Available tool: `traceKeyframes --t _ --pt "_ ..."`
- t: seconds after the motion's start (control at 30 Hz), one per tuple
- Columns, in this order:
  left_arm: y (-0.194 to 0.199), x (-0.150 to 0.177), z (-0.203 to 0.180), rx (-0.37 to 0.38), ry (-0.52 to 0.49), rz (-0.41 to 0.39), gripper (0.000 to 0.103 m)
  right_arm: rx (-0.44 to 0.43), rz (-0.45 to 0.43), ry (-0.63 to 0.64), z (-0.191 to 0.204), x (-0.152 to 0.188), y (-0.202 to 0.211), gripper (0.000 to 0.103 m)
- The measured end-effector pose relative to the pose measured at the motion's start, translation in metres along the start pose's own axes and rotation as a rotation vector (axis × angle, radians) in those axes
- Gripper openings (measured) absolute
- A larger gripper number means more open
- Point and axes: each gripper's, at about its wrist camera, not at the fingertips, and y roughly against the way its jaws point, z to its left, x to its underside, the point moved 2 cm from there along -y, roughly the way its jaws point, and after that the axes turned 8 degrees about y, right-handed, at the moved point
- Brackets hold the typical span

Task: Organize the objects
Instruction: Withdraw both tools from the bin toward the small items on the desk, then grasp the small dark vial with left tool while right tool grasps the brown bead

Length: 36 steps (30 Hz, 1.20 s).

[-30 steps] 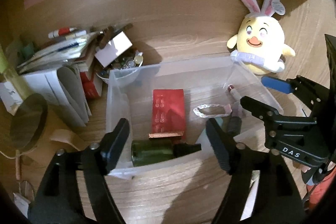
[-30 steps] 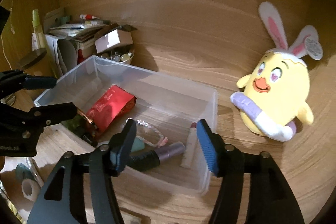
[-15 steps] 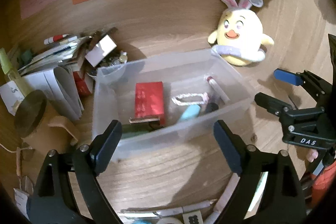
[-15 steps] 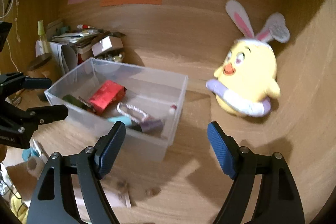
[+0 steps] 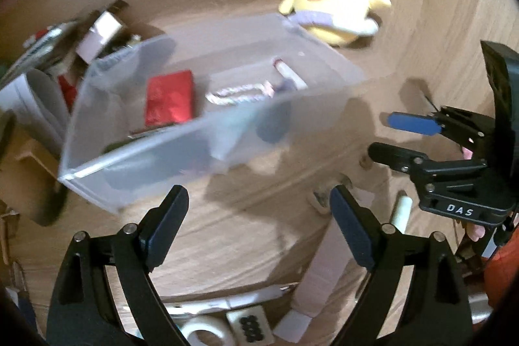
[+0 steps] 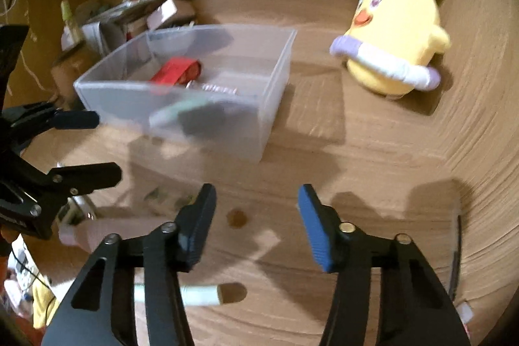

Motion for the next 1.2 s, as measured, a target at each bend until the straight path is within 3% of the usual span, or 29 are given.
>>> traceKeyframes --t 0.33,0.63,0.7,0.77,0.97,1.2 --pt "-0.023 0.002 -0.020 0.041 -0.081 0.104 0.089 -0.047 0.065 0.037 0.011 0.011 -0.018 0.013" --pt "-0.043 0.001 -0.029 0.066 -0.088 0.177 0.084 -0.046 0.042 0.026 0.002 0.009 -0.016 0.012" --pt "-0.045 -0.001 -0.031 0.081 -0.081 0.181 0.079 -0.043 0.031 0.014 -0.002 0.010 -0.012 0.012" --pt "-0.047 -0.004 -0.031 0.108 -0.069 0.184 0.067 -0.040 0.021 0.000 -0.007 0.009 -0.009 0.012" --pt "-0.051 -0.011 -0.027 0.088 -0.058 0.163 0.039 -0.037 -0.003 -0.022 -0.017 0.011 0.002 0.012" --pt "-0.049 -0.009 -0.029 0.056 -0.068 0.126 0.024 -0.054 -0.028 -0.029 -0.014 0.009 0.006 0.012"
